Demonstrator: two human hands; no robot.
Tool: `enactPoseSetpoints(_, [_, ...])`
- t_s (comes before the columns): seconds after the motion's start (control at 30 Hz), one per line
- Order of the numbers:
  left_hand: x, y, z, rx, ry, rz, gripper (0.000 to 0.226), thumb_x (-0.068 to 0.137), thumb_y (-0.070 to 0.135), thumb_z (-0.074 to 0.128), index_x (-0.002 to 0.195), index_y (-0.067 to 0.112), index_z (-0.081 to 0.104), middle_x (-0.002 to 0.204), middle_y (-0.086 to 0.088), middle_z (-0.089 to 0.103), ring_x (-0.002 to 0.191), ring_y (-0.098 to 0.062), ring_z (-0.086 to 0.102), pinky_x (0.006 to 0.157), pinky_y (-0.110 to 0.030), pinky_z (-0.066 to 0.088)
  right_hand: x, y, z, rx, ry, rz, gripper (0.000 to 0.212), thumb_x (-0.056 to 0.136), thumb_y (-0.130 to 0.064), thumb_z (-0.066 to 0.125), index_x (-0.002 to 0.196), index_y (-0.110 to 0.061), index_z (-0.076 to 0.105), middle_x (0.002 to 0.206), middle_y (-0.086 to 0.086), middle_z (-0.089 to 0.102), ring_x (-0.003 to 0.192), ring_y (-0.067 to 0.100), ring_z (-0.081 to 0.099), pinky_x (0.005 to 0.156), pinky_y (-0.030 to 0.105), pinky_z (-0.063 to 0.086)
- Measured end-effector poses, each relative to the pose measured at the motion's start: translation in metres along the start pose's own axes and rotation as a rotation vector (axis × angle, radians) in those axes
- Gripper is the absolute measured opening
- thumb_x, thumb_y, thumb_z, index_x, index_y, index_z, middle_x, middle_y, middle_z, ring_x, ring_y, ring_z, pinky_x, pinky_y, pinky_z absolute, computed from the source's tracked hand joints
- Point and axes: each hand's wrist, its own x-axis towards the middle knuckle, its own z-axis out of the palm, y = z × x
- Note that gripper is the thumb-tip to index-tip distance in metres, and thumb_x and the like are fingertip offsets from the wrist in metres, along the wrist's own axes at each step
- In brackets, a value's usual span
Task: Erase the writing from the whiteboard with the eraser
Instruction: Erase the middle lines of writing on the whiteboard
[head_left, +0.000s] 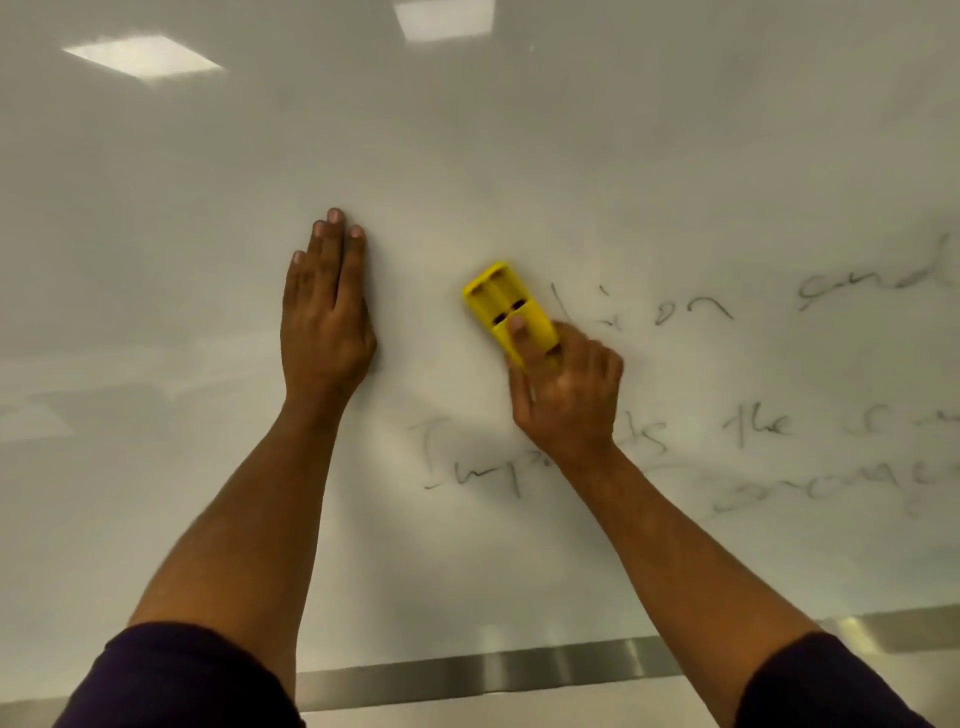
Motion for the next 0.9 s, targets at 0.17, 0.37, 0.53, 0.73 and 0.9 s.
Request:
enactPoseSetpoints(0.17, [0.004,0.017,0.008,-0.018,-0.030,-0.049,0.072,0.099,0.026,0.052,0.162,-0.001,0.030,0.169,-0.024,0.025,0.159,-0.038,0.021,0.130,-0.051,0.020,-0.009,0.017,-0.010,-0.079,-0.021,-0.293,0.051,0.091,-0.024,0.065,0.141,-0.021,0.059,0.109,0.021,0.069,0.070,0.032,0.056,0.071,0.040,0.040])
enactPoseSetpoints(0.37, [0.014,0.043,0.012,-0.048,-0.022,-0.020,0.080,0.084,0.008,0.050,0.161,0.000,0.032,0.170,-0.019,0.028,0.158,-0.046,0.020,0.129,-0.056,0.021,-0.007,0.030,-0.010,-0.097,0.016,0.098,0.059,0.098,-0.031,0.063,0.150,-0.017,0.038,0.113,0.022,0.065,0.088,0.034,0.056,0.077,0.043,0.040])
enactPoseSetpoints(0.53, [0.032,0.066,0.021,-0.056,-0.073,0.166,0.081,0.083,0.009,0.048,0.162,0.003,0.033,0.170,-0.016,0.030,0.159,-0.030,0.024,0.130,-0.049,0.022,-0.003,0.059,-0.017,-0.142,0.036,0.348,0.058,0.099,-0.034,0.062,0.149,-0.020,0.038,0.119,0.019,0.063,0.098,0.034,0.055,0.083,0.044,0.039])
enactPoseSetpoints(0.73, [0.038,0.088,0.037,0.027,-0.048,0.156,0.077,0.091,0.015,0.045,0.165,0.005,0.026,0.172,-0.014,0.025,0.161,-0.029,0.021,0.131,-0.049,0.019,-0.010,0.085,-0.021,-0.191,-0.047,0.079,0.056,0.096,-0.027,0.058,0.148,-0.022,0.041,0.123,0.017,0.064,0.101,0.034,0.061,0.085,0.044,0.037])
enactPoseSetpoints(0.9, [0.044,0.094,0.046,0.038,-0.020,0.277,0.070,0.096,0.006,0.041,0.164,0.005,0.027,0.171,-0.013,0.027,0.160,-0.027,0.023,0.131,-0.044,0.021,-0.017,0.095,-0.023,-0.109,-0.015,0.068,0.055,0.099,-0.033,0.060,0.148,-0.018,0.040,0.116,0.020,0.064,0.094,0.035,0.058,0.079,0.043,0.039])
